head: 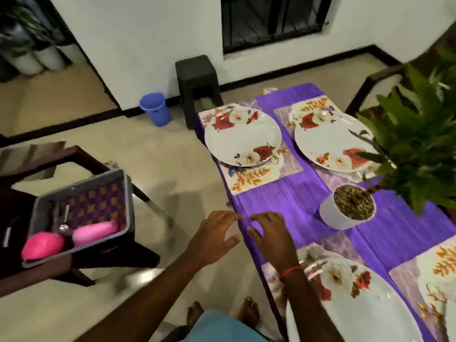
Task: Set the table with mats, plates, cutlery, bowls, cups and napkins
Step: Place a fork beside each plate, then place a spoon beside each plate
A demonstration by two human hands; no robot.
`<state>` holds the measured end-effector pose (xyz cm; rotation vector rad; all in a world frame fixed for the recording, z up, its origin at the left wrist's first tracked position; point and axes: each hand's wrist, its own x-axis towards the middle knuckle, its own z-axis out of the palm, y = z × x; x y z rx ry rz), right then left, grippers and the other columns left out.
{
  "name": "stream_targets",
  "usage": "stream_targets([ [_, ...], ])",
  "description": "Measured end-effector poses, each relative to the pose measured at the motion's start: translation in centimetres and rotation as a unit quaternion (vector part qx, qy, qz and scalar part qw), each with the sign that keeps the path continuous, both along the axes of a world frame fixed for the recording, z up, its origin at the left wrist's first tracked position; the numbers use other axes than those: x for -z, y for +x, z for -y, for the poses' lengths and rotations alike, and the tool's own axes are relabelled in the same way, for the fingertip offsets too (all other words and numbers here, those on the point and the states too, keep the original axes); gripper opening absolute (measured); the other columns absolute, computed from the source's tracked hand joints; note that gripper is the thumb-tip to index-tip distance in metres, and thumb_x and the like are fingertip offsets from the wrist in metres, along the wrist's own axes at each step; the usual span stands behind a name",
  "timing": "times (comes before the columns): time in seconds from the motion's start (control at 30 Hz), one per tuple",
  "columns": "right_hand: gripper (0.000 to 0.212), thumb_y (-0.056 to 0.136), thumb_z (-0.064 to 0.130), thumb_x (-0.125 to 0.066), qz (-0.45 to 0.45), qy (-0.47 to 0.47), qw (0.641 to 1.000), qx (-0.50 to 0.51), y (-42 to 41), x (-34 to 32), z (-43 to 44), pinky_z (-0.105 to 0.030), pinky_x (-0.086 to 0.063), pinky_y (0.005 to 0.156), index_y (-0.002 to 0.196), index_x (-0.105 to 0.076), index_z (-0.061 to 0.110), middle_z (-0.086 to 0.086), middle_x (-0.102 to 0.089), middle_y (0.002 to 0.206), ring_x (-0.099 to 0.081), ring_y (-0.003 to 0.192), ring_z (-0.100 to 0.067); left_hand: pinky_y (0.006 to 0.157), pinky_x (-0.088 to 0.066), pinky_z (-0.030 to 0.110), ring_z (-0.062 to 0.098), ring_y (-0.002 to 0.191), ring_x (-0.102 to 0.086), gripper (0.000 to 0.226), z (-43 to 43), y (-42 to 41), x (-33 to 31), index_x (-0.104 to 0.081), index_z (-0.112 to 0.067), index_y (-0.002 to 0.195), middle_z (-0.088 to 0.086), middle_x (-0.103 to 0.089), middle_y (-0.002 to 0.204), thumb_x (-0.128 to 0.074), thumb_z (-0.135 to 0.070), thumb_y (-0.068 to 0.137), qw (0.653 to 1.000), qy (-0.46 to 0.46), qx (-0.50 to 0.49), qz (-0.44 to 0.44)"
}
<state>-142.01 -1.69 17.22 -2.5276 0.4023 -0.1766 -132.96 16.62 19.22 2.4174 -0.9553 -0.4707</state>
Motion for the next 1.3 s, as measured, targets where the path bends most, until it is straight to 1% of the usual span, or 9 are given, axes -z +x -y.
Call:
stream_targets([
  [0.1,0.027,0.087,0.031,-0.069,0.024,-0.02,0.998,-0.053,2.1,-0.9,-3.0,-0.04,-0.051,0.083,0.112,-0.069,0.02,-0.001,-0.065,0.104,-0.053,0.102,-0.025,0.109,-0.044,0.047,0.014,0.138,-0.042,0.061,-2.7,1.7,-1.3,-0.052,-0.032,0.141,-0.009,-0.052,0.147,-0.049,-0.065,0.091,0.999,0.012,-0.031,0.007],
  [0.17,0.033,0.086,0.032,-0.069,0.02,-0.034,0.995,-0.092,3.8,-1.9,-5.2,-0.04,-0.052,0.082,0.117,-0.068,0.022,0.001,-0.064,0.107,-0.053,0.103,-0.023,0.115,-0.038,0.047,0.014,0.143,-0.037,0.065,-4.4,2.7,-2.4,-0.048,-0.033,0.146,-0.009,-0.047,0.153,-0.042,-0.071,0.093,0.998,0.023,-0.048,0.016],
  [0.3,0.047,0.083,0.037,-0.069,-0.011,-0.095,0.985,-0.143,7.2,-3.9,-9.4,-0.041,-0.049,0.085,0.129,-0.059,0.027,0.002,-0.061,0.124,-0.055,0.112,-0.025,0.124,-0.02,0.042,0.014,0.154,-0.019,0.065,-8.4,4.4,-3.6,-0.033,-0.035,0.155,-0.011,-0.031,0.163,-0.037,-0.068,0.1,0.996,0.042,-0.077,0.033],
  [0.47,0.064,0.082,0.045,-0.077,-0.013,-0.13,0.973,-0.191,10.9,-5.1,-14.8,-0.042,-0.047,0.095,0.137,-0.051,0.028,-0.001,-0.053,0.137,-0.048,0.126,-0.023,0.123,-0.02,0.047,0.013,0.155,-0.014,0.089,-15.3,6.1,-3.5,-0.025,-0.037,0.157,-0.011,-0.026,0.165,-0.009,-0.088,0.087,0.989,0.011,-0.143,0.021],
  [0.63,0.067,0.081,0.045,-0.079,-0.021,-0.146,0.953,-0.264,13.7,-5.3,-19.9,-0.038,-0.041,0.103,0.139,-0.048,0.031,0.0,-0.05,0.142,-0.044,0.132,-0.021,0.122,-0.022,0.046,0.013,0.153,-0.018,0.092,-21.9,7.0,-3.2,-0.029,-0.033,0.157,-0.009,-0.029,0.163,-0.011,-0.09,0.087,0.975,-0.024,-0.221,0.01],
  [0.8,0.063,0.093,0.05,-0.062,-0.044,-0.14,0.926,-0.348,17.3,-5.9,-23.8,-0.033,-0.026,0.114,0.148,-0.037,0.036,0.005,-0.035,0.153,-0.026,0.142,-0.016,0.124,-0.019,0.047,0.013,0.155,-0.013,0.104,-25.7,8.4,-3.1,-0.028,-0.033,0.158,-0.011,-0.025,0.166,-0.003,-0.095,0.079,0.956,-0.03,-0.292,-0.001],
  [0.97,0.062,0.09,0.051,-0.061,-0.058,-0.144,0.901,-0.405,22.9,-5.2,-26.6,-0.036,-0.027,0.113,0.146,-0.039,0.038,0.006,-0.036,0.151,-0.026,0.142,-0.017,0.123,-0.021,0.045,0.01,0.153,-0.015,0.101,-28.0,10.5,-1.9,-0.032,-0.033,0.156,-0.011,-0.03,0.162,-0.006,-0.095,0.08,0.93,-0.041,-0.365,-0.006],
  [1.13,0.056,0.089,0.055,-0.059,-0.048,-0.147,0.875,-0.458,28.9,-3.6,-29.2,-0.038,-0.034,0.109,0.14,-0.048,0.036,0.005,-0.044,0.145,-0.034,0.138,-0.019,0.123,-0.021,0.041,0.009,0.153,-0.016,0.098,-30.1,13.0,-0.2,-0.032,-0.032,0.157,-0.01,-0.03,0.163,-0.008,-0.092,0.083,0.904,-0.011,-0.427,-0.019],
  [1.3,0.05,0.086,0.06,-0.057,-0.025,-0.133,0.853,-0.504,33.2,-2.0,-32.1,-0.037,-0.042,0.1,0.13,-0.053,0.036,0.004,-0.052,0.134,-0.044,0.128,-0.02,0.123,-0.023,0.044,0.007,0.153,-0.016,0.097,-31.9,15.1,0.0,-0.03,-0.033,0.158,-0.012,-0.027,0.164,-0.006,-0.092,0.084,0.88,0.015,-0.474,-0.024],
])
